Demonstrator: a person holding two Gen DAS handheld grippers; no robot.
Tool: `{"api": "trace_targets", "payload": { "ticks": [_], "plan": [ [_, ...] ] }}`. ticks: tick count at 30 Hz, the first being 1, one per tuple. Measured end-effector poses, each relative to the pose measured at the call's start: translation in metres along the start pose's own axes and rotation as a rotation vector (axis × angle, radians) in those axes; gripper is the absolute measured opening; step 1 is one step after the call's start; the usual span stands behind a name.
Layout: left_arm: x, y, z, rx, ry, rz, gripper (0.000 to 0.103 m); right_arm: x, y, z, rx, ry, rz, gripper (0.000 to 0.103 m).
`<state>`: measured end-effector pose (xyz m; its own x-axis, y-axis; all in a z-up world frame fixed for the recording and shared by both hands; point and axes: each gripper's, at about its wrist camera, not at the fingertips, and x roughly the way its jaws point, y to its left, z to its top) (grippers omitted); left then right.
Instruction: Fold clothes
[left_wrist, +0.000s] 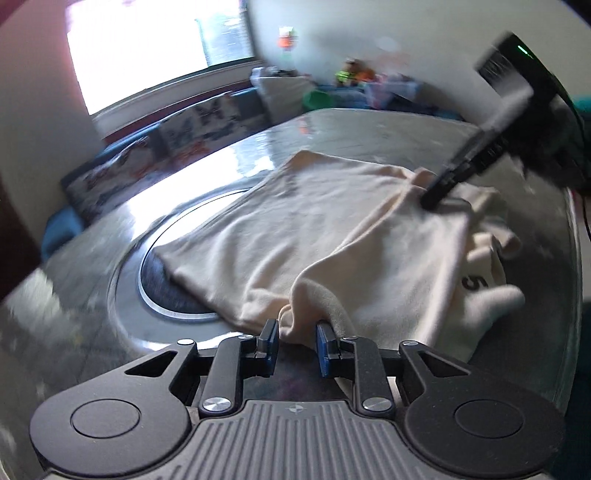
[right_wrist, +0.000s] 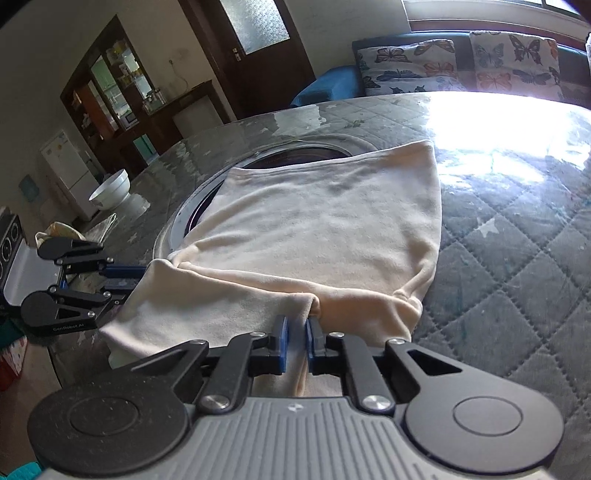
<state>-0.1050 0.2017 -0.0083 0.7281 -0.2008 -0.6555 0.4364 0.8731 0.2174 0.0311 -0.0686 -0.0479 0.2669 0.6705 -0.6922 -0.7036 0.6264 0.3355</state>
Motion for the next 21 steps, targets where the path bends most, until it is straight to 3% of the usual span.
{"api": "trace_targets", "payload": {
  "ticks": [2,4,5,8,13,21],
  "plan": [
    [0.002,-0.001,0.002,0.064,0.005,-0.023,0.023,0.0,0.001,0.001,-0.009,0.003,-0.006,0.008],
    [0.004,-0.001,0.004,0.12,0.014,-0.042,0.015,-0.001,0.002,0.002,-0.018,0.005,-0.013,0.007],
    [0.005,0.0,0.004,0.134,0.017,-0.05,0.008,-0.001,0.004,0.002,-0.029,0.0,-0.021,0.006],
    [0.004,0.003,0.002,0.159,0.022,-0.068,0.004,-0.006,0.008,0.006,-0.05,-0.027,-0.045,0.004],
    [-0.004,0.015,-0.004,0.146,0.038,-0.046,0.003,-0.018,0.018,0.016,-0.119,-0.101,-0.084,0.004],
    [-0.002,0.031,-0.015,0.065,0.078,0.021,0.0,0.005,0.007,0.007,-0.083,-0.045,-0.124,0.005]
  ]
}}
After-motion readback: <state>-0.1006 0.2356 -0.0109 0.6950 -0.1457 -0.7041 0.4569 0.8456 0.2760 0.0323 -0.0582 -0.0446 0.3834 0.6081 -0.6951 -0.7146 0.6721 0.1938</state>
